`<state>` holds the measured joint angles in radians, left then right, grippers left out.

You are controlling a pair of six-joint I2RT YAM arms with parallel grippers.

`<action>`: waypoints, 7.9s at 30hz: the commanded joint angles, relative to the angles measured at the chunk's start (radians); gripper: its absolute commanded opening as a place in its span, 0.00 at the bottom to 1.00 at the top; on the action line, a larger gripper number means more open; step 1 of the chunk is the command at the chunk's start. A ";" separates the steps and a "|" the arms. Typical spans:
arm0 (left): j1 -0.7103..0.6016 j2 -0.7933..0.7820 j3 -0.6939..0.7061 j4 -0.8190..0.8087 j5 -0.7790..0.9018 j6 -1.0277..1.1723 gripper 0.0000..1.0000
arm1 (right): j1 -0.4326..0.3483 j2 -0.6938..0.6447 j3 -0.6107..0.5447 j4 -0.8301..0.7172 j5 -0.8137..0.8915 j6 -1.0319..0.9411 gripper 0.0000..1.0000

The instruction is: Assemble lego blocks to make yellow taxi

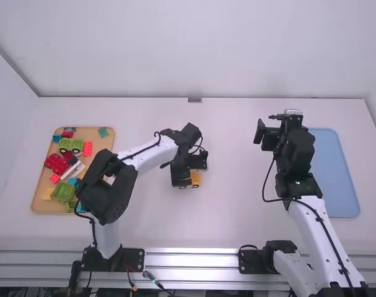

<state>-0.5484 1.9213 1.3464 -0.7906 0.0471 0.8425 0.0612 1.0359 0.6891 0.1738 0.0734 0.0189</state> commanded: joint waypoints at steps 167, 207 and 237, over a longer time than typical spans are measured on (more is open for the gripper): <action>1.571 -0.008 -0.174 0.219 0.038 -0.002 0.50 | 0.005 0.004 0.037 0.182 -0.103 0.011 0.99; 1.568 0.009 -0.173 0.230 0.086 0.044 0.47 | 0.005 0.004 0.037 0.181 -0.103 0.010 0.99; 1.551 0.008 -0.154 0.202 0.068 0.037 0.15 | 0.032 0.004 0.037 0.179 -0.096 0.009 0.99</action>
<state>1.0222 1.9167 1.1648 -0.5709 0.1181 0.8791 0.0807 1.0359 0.6891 0.3489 -0.0280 0.0238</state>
